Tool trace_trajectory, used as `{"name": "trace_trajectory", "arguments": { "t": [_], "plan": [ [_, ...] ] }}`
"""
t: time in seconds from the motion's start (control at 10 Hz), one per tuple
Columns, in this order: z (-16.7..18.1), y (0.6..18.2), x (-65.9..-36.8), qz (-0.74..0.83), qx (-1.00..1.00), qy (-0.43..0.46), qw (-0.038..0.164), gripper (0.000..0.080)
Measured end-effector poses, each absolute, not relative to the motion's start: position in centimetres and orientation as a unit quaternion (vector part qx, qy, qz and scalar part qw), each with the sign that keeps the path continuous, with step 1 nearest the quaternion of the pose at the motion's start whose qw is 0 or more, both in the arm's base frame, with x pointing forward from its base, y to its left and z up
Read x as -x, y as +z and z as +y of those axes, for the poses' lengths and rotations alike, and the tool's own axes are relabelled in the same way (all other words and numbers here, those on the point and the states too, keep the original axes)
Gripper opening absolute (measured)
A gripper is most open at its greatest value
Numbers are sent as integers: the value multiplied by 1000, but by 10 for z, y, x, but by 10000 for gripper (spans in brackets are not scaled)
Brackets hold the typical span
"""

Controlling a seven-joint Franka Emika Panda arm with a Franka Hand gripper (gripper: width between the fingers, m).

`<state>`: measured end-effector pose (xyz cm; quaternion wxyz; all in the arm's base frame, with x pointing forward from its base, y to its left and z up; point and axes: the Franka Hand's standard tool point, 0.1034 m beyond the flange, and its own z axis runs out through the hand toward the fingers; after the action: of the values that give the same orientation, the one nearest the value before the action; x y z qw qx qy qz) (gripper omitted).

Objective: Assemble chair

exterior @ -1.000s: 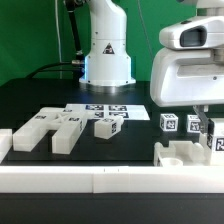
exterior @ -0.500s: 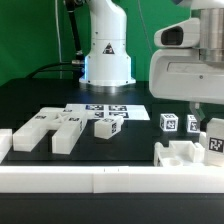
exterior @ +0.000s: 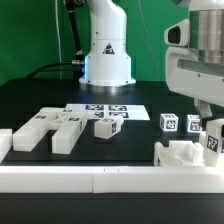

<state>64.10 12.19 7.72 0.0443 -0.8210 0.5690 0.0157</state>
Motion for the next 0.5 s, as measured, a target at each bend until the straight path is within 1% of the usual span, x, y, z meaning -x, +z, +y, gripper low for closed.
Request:
{"name": "trace_trajectory", "arguments": {
  "t": [0.2,0.3,0.4,0.5],
  "plan": [
    [122,77,-641,613,789,17,43,291],
    [122,77,-641,606,794,17,43,291],
    [122,76,-640,598,800,17,43,386],
    [123,76,-640,596,802,17,43,545]
  ]
}}
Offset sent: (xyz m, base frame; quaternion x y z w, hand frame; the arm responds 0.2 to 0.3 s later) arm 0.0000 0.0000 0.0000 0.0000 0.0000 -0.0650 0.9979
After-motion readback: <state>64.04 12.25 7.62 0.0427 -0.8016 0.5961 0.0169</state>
